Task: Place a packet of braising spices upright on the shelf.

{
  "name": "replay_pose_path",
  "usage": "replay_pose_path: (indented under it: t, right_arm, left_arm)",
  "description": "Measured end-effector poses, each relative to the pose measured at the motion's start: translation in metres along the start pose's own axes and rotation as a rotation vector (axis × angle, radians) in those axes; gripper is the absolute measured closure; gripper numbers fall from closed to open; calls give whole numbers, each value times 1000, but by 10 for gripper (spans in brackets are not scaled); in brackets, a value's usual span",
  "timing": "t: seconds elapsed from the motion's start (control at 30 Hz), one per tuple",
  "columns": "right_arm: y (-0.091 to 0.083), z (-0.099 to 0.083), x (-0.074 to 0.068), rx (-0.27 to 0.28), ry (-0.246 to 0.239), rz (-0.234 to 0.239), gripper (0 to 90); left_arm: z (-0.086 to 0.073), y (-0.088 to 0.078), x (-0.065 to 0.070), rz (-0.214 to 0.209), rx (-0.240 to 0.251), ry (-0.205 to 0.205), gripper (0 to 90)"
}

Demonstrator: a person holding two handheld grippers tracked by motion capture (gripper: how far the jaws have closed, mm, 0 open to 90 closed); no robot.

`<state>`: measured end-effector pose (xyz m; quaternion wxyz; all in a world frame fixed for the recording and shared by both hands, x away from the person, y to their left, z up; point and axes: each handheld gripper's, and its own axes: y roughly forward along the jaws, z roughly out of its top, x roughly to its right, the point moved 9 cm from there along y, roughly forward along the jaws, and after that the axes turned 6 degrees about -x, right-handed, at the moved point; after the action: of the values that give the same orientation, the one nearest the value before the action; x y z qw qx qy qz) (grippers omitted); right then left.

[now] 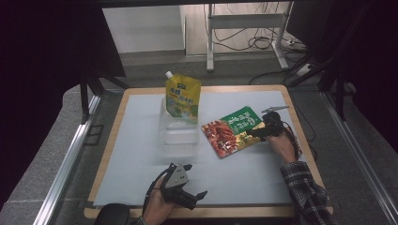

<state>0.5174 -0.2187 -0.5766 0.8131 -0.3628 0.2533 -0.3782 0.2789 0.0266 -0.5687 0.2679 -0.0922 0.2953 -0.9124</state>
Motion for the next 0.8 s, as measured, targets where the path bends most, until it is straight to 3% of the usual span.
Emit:
replay_pose_path:
  t: [0.13, 0.23, 0.3, 0.37, 0.4, 0.5, 0.6, 0.63, 0.67, 0.7, 0.8]
  right_arm:
    - [-3, 1, -3, 6, 0, 11, 61]
    - [-2, -3, -8, -22, -9, 60, 109]
    - [0, -4, -10, -35, -16, 60, 113]
    - [0, -3, -12, -32, -18, 65, 112]
    - [-1, -2, -17, -23, -19, 107, 86]
    - [1, 0, -20, -24, 4, 125, 59]
    - [6, -3, -22, -57, -7, 115, 61]
    - [8, -4, -21, -71, -22, 72, 131]
    - [8, -4, -21, -71, -22, 72, 131]
    - [6, -3, -19, -69, -33, 29, 306]
    - [3, 0, -18, -60, -5, 17, 450]
  left_arm:
    - [0, 0, 1, -1, -1, 1, 0]
    - [0, 1, 1, -2, -5, 4, 0]
    - [-1, 1, 1, -3, -10, 9, 0]
    - [-1, 1, 1, -3, -12, 11, 0]
    - [-1, 1, 1, -4, -12, 11, 0]
    - [-1, 1, 1, -4, -8, 6, 0]
    - [-1, 1, 1, -4, -13, 13, 0]
    - [-1, 2, 2, -5, -15, 16, 0]
    - [-1, 2, 2, -5, -15, 16, 0]
    - [-1, 2, 2, -4, -17, 15, 0]
    - [-1, 3, 2, -4, -18, 16, 0]
